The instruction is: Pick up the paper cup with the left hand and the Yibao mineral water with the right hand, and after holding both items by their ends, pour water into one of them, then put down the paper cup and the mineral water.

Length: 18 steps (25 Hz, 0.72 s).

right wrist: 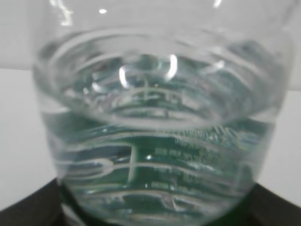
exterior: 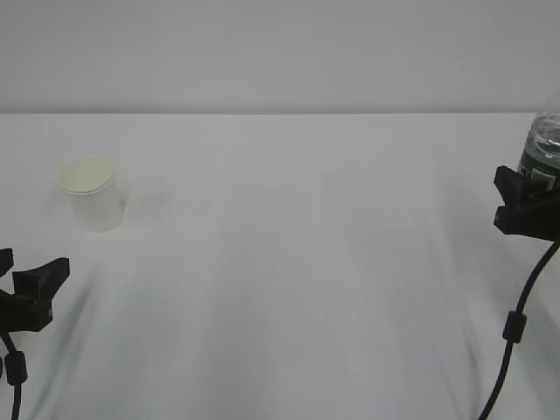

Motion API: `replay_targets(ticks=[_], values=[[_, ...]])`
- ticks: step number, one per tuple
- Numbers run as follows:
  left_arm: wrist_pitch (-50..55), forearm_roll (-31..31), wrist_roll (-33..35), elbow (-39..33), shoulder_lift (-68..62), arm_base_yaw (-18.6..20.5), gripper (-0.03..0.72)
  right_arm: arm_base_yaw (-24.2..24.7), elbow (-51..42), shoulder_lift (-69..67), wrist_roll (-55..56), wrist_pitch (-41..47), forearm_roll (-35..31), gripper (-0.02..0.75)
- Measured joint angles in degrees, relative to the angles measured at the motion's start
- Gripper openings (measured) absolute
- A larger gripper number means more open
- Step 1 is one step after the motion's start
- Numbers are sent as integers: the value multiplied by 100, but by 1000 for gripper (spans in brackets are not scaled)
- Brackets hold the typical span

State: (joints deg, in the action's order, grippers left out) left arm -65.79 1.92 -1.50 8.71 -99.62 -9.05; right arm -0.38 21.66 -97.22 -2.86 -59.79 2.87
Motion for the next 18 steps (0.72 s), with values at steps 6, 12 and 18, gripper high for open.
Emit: replay_targets(ticks=[6, 12, 18], values=[[0, 0, 0, 0, 0, 0, 539, 0, -103, 0, 112, -182, 115, 464], [0, 0, 0, 0, -13, 0, 560, 0, -105, 0, 184, -196, 198, 464], [0, 0, 0, 298, -292, 0, 587, 0, -105, 0, 199, -206, 299, 463]])
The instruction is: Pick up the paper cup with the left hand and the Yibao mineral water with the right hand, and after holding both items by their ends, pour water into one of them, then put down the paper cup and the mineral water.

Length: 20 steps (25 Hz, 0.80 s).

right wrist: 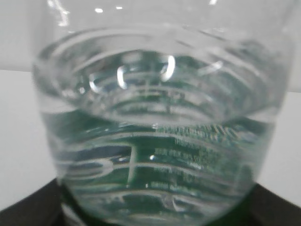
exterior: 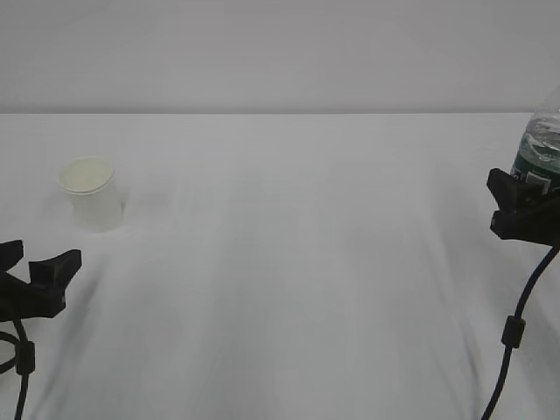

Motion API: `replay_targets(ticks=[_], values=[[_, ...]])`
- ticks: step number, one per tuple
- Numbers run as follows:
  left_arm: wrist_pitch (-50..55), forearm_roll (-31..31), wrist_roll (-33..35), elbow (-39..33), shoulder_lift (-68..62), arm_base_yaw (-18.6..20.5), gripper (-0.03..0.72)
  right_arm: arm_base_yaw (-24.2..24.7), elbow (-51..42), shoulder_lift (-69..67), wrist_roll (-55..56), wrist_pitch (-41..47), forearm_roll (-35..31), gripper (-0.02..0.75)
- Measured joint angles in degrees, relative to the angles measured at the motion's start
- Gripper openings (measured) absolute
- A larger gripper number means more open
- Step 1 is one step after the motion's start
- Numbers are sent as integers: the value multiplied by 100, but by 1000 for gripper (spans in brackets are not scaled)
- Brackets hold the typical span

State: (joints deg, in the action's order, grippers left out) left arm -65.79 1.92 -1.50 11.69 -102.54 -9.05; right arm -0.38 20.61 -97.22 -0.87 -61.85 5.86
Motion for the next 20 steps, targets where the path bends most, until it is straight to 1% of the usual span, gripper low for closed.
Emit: replay_targets(ticks=[12, 20], values=[[0, 0, 0, 501, -563, 0, 588, 0, -10, 0, 12, 0, 107, 463], [0, -192, 0, 687, -766, 0, 588, 0, -10, 0, 24, 0, 172, 463]])
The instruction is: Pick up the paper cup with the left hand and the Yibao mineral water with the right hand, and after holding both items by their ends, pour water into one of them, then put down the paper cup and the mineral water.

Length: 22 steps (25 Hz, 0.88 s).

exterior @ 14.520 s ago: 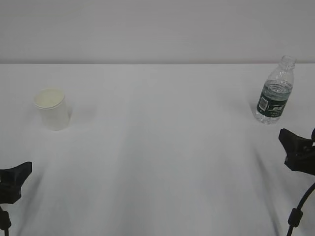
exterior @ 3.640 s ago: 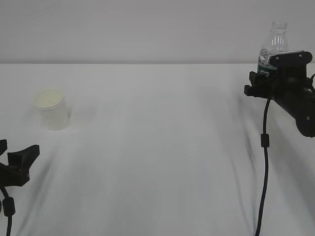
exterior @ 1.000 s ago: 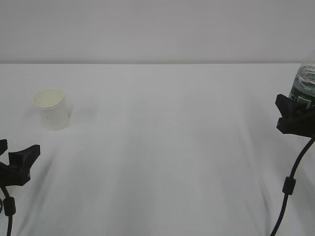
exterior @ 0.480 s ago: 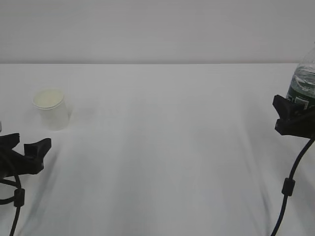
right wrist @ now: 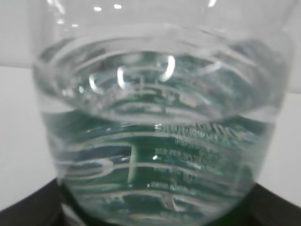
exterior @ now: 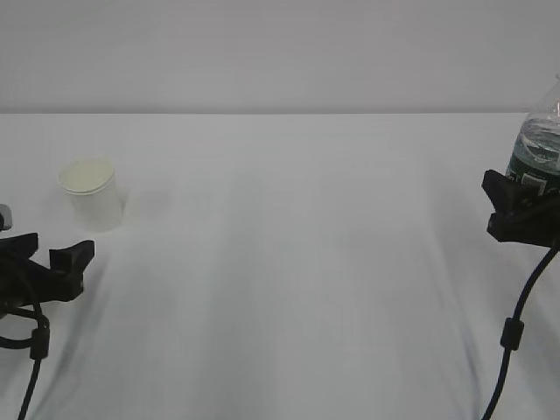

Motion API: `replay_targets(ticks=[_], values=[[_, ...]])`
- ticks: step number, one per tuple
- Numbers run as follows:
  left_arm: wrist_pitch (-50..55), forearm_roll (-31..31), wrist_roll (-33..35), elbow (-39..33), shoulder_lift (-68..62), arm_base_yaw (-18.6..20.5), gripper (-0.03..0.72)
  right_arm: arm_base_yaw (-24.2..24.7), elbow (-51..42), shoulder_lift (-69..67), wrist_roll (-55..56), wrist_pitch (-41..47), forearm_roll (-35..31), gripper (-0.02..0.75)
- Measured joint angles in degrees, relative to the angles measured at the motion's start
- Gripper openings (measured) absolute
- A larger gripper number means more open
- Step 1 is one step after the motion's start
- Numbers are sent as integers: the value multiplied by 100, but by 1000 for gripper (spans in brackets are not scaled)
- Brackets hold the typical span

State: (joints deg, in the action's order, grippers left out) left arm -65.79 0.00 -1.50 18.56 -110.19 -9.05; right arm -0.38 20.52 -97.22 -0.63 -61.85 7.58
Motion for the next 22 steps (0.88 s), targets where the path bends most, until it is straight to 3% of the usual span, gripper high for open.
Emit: replay_targets(ticks=[22], values=[[0, 0, -242, 992, -950, 0, 588, 0, 0, 0, 0, 0, 145, 463]])
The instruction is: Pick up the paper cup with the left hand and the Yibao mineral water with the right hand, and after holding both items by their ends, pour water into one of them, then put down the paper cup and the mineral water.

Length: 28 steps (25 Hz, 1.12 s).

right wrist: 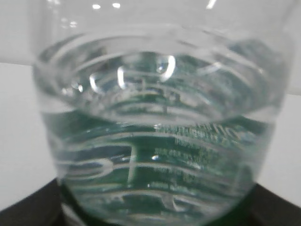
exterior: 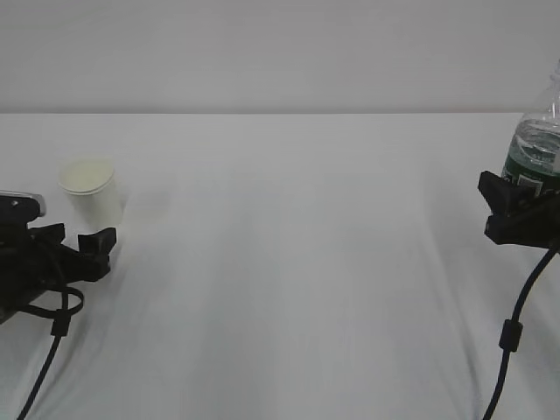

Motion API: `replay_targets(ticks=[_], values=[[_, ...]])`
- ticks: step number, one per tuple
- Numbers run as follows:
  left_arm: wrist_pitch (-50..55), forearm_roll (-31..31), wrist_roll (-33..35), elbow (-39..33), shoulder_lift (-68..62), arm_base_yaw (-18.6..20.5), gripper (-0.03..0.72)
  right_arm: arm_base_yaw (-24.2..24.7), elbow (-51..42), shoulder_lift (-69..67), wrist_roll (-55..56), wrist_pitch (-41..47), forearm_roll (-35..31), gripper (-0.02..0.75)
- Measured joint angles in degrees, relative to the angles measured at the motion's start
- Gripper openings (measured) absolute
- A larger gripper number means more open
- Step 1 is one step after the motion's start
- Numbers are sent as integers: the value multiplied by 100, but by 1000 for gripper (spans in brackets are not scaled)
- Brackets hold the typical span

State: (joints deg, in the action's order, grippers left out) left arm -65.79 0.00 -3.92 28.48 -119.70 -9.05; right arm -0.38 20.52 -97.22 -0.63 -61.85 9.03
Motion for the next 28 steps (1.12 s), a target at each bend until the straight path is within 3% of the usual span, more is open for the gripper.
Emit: replay_targets(ticks=[28], values=[[0, -256, -67, 775, -501, 0, 588, 0, 0, 0, 0, 0, 198, 463]])
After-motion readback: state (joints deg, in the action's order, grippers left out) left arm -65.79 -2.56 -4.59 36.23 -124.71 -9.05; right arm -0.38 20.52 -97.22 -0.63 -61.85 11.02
